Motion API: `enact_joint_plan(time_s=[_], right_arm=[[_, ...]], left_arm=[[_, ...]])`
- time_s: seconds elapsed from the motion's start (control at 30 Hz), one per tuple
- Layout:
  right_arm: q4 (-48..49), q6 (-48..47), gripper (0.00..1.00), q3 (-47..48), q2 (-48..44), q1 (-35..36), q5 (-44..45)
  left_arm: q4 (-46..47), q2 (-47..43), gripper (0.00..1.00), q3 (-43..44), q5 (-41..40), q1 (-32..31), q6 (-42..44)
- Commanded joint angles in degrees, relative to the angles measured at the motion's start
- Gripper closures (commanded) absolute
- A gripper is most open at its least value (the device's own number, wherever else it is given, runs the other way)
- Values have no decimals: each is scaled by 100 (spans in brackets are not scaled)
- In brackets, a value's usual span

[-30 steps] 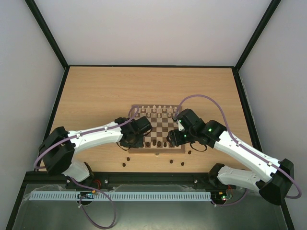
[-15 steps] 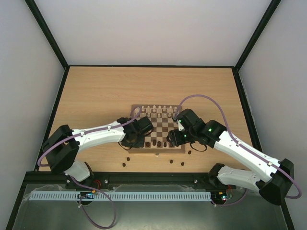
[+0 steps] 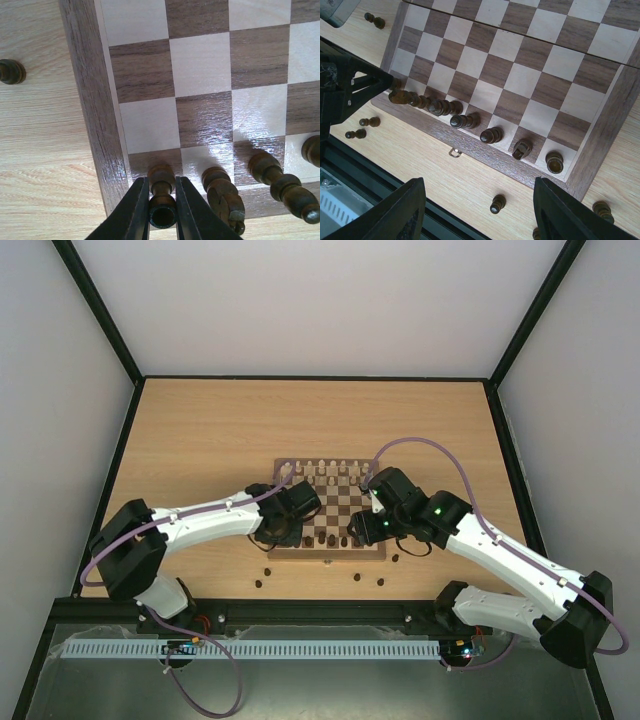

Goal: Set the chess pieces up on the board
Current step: Place the chess piece on the chessboard.

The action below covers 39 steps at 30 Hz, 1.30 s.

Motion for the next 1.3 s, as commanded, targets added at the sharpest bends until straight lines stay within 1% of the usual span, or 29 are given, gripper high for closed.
enact_joint_plan(time_s=[0.0, 0.1, 0.2, 0.5, 0.67, 0.73, 0.77, 0.87, 1.07, 1.2, 1.27], right_arm=[[-100, -61, 40, -79, -34, 11, -36], [-97, -60, 40, -88, -33, 15, -51], [-83, -62, 40, -88, -25, 15, -55], [-79, -61, 40, -97, -16, 16, -58], [-84, -62, 40, -90, -22, 12, -42], [-98, -52, 40, -80, -16, 12, -20], [-102, -45, 40, -79, -9, 11, -3], [-121, -43, 39, -64, -47, 17, 8], [-111, -36, 36, -63, -130, 15, 19], [-133, -26, 35, -50, -124, 11, 29], [-116, -19, 33, -46, -217, 17, 43]], left_arm=[[-107, 94, 86, 126, -89, 29, 55], [-130, 94, 86, 121, -79, 29, 55], [-144, 104, 84, 121, -58, 29, 54], [-218, 3, 70, 171, -45, 29, 3], [-416, -128, 67, 380, -211, 29, 2], [-532, -281, 63, 488, -325, 29, -15], [-579, -396, 61, 528, -382, 29, -34], [-608, -887, 57, 553, -501, 29, -89], [-314, -2122, 45, 207, -661, 16, -157], [197, -2885, 38, -254, -600, 12, -248], [493, -3207, 34, -515, -573, 12, -287]])
